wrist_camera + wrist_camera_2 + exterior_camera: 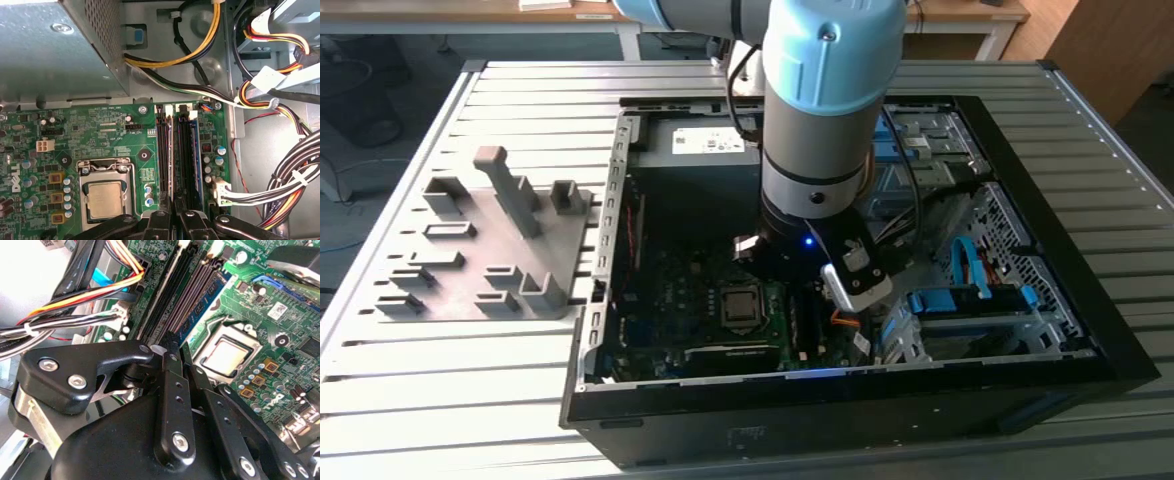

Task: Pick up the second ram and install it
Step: 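Insert the second ram into the second slot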

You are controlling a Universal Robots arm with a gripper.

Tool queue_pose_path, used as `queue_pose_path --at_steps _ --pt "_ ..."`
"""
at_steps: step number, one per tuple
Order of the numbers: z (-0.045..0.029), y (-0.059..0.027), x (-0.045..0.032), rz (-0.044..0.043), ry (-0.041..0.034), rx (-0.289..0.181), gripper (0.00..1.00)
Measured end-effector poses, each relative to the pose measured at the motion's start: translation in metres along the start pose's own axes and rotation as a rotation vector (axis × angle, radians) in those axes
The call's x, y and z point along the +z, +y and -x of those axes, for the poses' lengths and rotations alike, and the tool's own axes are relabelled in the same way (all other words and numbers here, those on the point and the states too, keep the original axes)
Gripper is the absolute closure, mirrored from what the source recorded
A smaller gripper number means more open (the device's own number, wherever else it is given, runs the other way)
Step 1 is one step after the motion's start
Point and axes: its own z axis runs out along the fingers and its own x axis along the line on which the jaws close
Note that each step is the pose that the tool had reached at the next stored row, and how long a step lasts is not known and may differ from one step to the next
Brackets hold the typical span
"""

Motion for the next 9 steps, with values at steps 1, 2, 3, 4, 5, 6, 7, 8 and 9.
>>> queue_pose_path --at_steps 1,2,3,4,5,6,7,8,9 --pt "0.0000 0.0002 0.0003 -0.0012 0.0000 0.000 0.86" --pt "0.0000 0.0002 0.0008 -0.0030 -0.0002 0.000 0.86" --pt "-0.0001 0.0001 0.0011 -0.0050 -0.0002 0.000 0.86" --pt "-0.0001 0.0001 0.0016 -0.0064 -0.0003 0.000 0.86" --pt "-0.0001 0.0001 0.0020 -0.0074 -0.0005 0.000 0.86" --pt "-0.0001 0.0001 0.0024 -0.0085 -0.0006 0.000 0.86" --pt "-0.0001 0.0001 0.0029 -0.0094 -0.0006 0.000 0.86" --pt "-0.0001 0.0002 0.0032 -0.0100 -0.0006 0.000 0.86" --pt "0.0001 0.0005 0.0034 -0.0105 -0.0006 0.000 0.86"
